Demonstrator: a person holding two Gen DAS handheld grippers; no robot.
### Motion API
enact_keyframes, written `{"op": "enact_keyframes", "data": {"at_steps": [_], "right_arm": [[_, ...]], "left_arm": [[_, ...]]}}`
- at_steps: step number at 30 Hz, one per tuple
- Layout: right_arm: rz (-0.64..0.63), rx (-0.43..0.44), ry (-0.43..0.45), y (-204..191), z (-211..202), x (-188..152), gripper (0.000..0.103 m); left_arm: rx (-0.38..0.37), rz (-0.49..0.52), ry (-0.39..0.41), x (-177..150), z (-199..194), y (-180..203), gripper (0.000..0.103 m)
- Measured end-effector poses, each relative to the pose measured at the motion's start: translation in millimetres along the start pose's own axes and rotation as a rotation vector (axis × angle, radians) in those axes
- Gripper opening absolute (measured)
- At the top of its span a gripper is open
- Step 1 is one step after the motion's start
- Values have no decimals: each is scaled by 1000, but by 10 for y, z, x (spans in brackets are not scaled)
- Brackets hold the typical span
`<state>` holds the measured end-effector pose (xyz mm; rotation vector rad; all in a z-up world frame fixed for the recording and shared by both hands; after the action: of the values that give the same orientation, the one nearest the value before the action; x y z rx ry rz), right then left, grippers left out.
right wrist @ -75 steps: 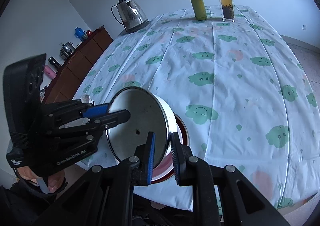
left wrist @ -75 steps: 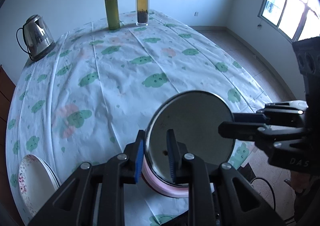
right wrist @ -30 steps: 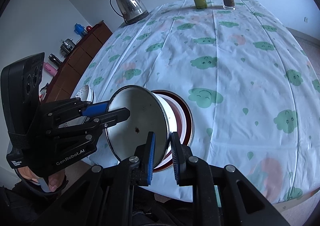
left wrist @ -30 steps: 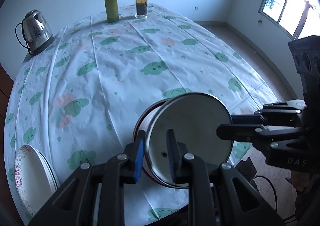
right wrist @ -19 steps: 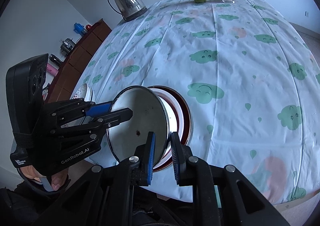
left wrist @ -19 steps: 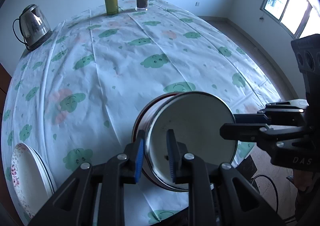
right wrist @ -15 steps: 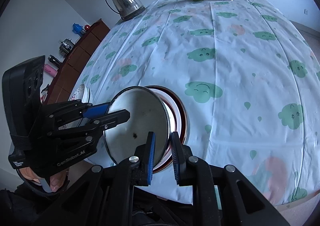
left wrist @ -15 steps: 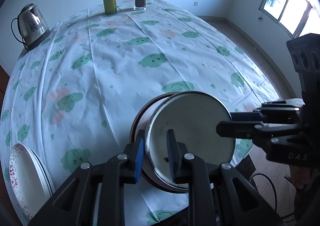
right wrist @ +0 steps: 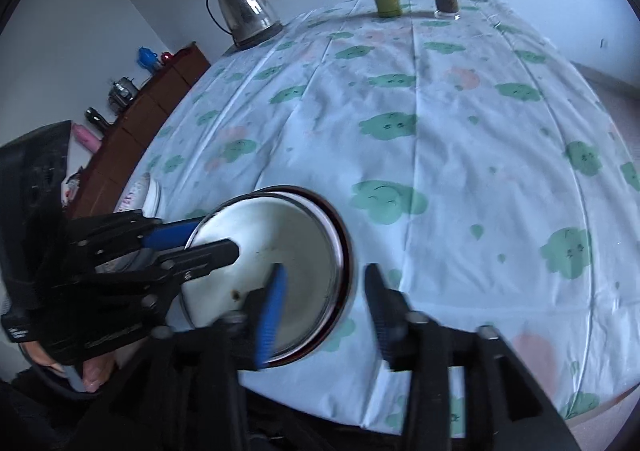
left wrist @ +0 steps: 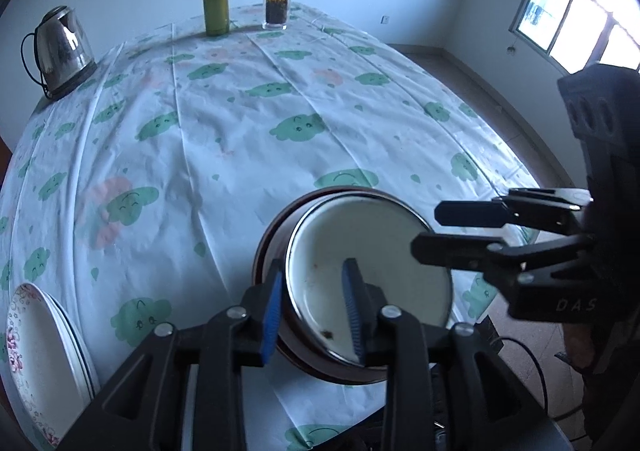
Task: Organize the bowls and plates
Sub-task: 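Lower the enamel bowl into the pink bowl and open both grippers, then close both grippers on the rim of the nested bowl stack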
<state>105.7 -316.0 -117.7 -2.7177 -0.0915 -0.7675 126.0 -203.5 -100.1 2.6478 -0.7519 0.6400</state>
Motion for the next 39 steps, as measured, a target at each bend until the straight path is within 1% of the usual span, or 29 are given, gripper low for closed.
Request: {"op": "enact_keyframes", "data": {"at_steps": [4, 6, 7, 8, 9, 10, 11, 16, 24, 31, 39], "right_arm": [[-5, 4, -13, 18, 50, -26, 51], [-3, 5, -14, 30, 58, -33, 51], [-2, 6, -13, 40, 59, -35, 51], [-1, 7, -10, 45, 55, -36, 51], [3, 7, -6, 57, 51, -37, 52], [9, 7, -4, 67, 51, -36, 53], [14, 9, -3, 77, 58, -32, 54], [27, 15, -5, 94, 79, -43, 55], [29, 29, -10, 75, 128, -73, 56], [34, 40, -19, 58, 183, -110, 56], [19, 36, -23, 28, 226, -138, 56]], "left_arm": [[-10, -13, 1, 10, -1, -16, 30], [-18, -13, 23, 18, -49, -24, 30], [-5, -13, 37, 22, -75, -34, 35], [8, -13, 58, 29, -112, -51, 45], [4, -17, 77, 37, -148, -65, 50], [-6, -21, 89, 43, -179, -76, 59], [-8, -25, 92, 47, -189, -89, 60], [-17, -49, 69, -4, -146, -171, 60], [-43, -131, 15, -147, 46, -322, 60], [-17, -120, 5, -168, 116, -290, 60], [-3, -131, -17, -208, 215, -302, 60]]}}
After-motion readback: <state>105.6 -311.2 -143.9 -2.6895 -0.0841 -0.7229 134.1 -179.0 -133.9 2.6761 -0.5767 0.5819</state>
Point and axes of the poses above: each gripper's, at about its wrist camera, not at the fingertips, and z roughly the way its jaws point, y to its right, x to its top, the point moved 5 cm from there along z, roughly the way its jaws point, and after that the axes turned 6 degrees about -z, right-handed, at the moved point
